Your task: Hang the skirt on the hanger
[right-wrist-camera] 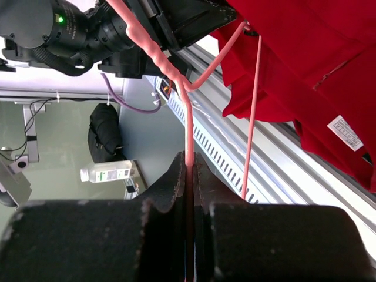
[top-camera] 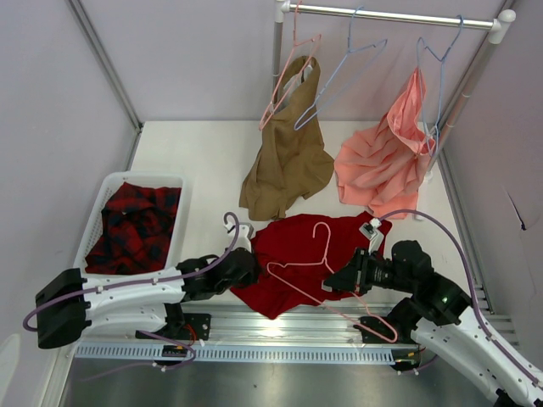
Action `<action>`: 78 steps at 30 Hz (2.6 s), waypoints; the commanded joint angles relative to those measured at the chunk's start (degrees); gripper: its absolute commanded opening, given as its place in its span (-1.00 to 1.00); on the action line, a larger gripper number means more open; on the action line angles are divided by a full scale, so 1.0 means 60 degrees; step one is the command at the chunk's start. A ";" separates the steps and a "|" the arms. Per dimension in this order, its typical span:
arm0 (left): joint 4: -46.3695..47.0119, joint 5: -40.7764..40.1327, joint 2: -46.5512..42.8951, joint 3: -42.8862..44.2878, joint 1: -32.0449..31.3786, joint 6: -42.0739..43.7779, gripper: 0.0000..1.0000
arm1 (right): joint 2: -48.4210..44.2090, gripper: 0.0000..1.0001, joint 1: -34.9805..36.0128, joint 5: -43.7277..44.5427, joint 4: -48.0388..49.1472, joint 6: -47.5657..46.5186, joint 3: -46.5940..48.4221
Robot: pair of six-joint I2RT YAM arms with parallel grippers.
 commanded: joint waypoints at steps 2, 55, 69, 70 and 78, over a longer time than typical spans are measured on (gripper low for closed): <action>0.0213 -0.0133 0.0202 0.0493 -0.0056 0.0291 -0.66 | 0.0104 -1.00 0.0101 0.0315 0.0644 0.0042 0.0031; 0.1019 0.0409 0.1726 0.0801 -0.0042 0.0833 -1.00 | 0.0046 -1.00 0.0628 0.0286 0.0600 0.0437 0.0016; 0.1136 0.0614 0.1053 0.0699 -0.0071 0.1111 -1.00 | 0.0265 -1.00 0.0687 0.0345 0.1068 0.0628 -0.0028; 0.1136 0.0643 0.1023 0.0698 -0.0071 0.1125 -1.00 | 0.0323 -1.00 0.0702 0.0330 0.1098 0.0628 -0.0028; 0.1122 0.0732 0.0774 0.0581 -0.0144 0.1257 -1.00 | 0.0383 -1.00 0.0731 0.0360 0.1186 0.0614 0.0002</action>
